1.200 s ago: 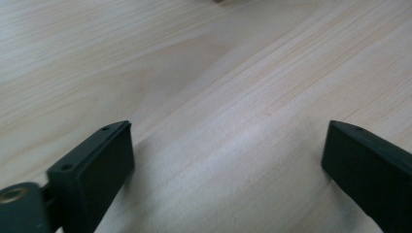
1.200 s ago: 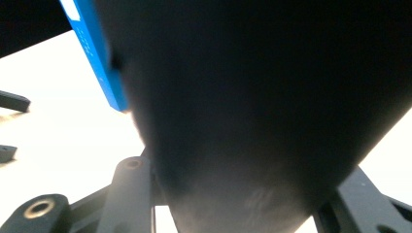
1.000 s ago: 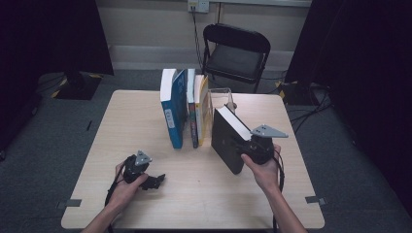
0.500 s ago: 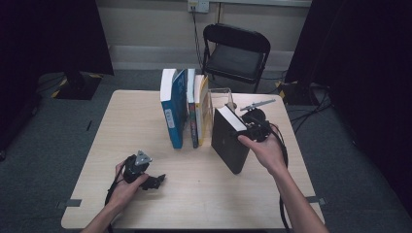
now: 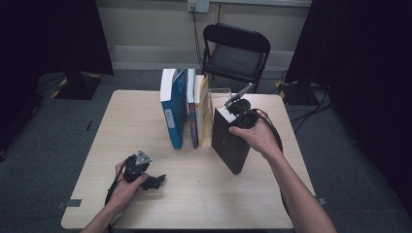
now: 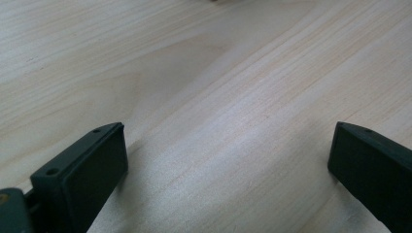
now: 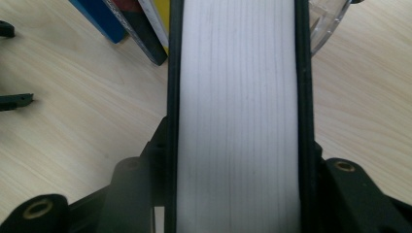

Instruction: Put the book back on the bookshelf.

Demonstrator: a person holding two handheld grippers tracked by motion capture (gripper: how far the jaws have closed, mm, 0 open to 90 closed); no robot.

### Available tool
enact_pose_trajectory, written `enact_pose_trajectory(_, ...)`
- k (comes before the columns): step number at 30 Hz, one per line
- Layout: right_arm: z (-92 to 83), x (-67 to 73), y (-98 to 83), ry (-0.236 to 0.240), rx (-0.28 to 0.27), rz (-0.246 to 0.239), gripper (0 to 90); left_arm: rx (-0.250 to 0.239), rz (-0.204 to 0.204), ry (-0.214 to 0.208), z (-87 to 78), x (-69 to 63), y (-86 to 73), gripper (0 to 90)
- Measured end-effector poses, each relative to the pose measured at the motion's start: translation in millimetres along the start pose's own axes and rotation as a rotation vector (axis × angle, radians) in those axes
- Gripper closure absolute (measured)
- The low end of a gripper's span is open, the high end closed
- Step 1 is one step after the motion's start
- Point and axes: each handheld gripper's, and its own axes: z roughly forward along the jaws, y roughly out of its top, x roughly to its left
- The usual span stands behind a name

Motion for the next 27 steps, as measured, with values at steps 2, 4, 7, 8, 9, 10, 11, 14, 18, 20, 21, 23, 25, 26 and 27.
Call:
enact_pose_trajectory(2,4.8,1.2,-0.7,-0.012,0.017,0.004,50.9,0.000,0.000,0.000,0.0,0.0,0.0,0.5)
enact_pose_trajectory(4,8.7,1.2,-0.9,-0.016,0.033,0.000,49.6,0.000,0.000,0.000,0.0,0.0,0.0,0.5)
enact_pose_trajectory(7,8.8,1.6,-1.3,-0.022,0.032,0.003,51.5,0.001,0.002,0.000,-0.1,0.1,0.0,0.5)
enact_pose_trajectory(8,8.8,1.6,-1.3,-0.022,0.032,0.003,51.5,0.002,0.002,0.000,-0.1,0.1,0.0,0.5)
enact_pose_trajectory(9,8.7,1.9,-1.3,-0.019,0.033,0.003,52.2,0.000,0.001,0.000,0.0,0.1,0.0,0.5)
enact_pose_trajectory(10,8.7,2.4,-1.2,-0.021,0.033,0.002,52.5,0.000,0.000,0.000,0.0,0.0,0.0,0.4)
enact_pose_trajectory(11,8.6,2.8,-1.2,-0.022,0.033,0.000,52.7,0.002,0.005,0.001,-0.1,0.3,0.1,0.4)
enact_pose_trajectory(14,8.1,5.0,-1.6,-0.034,0.031,0.013,53.2,0.002,0.005,0.000,-0.1,0.3,0.1,0.4)
enact_pose_trajectory(18,7.8,5.7,-1.2,-0.041,0.031,0.033,53.4,0.002,0.003,-0.001,0.0,0.2,0.1,0.2)
enact_pose_trajectory(20,7.5,5.7,-0.2,-0.046,0.025,0.041,53.4,0.002,0.003,-0.002,0.0,0.2,0.1,0.2)
enact_pose_trajectory(21,6.7,5.9,0.6,-0.053,0.023,0.045,53.4,0.002,0.003,-0.002,0.1,0.3,0.1,0.2)
enact_pose_trajectory(23,4.3,4.5,3.0,-0.057,0.010,0.064,53.5,0.003,0.005,-0.001,0.0,0.4,0.2,0.2)
enact_pose_trajectory(25,1.2,3.1,6.7,-0.061,0.002,0.083,53.5,0.002,0.006,-0.001,0.0,0.4,0.2,0.2)
enact_pose_trajectory(26,-0.5,2.9,9.2,-0.071,-0.003,0.082,53.4,0.002,0.005,-0.001,0.0,0.4,0.2,0.2)
enact_pose_trajectory(27,-1.6,2.9,11.4,-0.078,-0.006,0.089,53.5,0.003,0.005,-0.002,0.0,0.5,0.2,0.2)
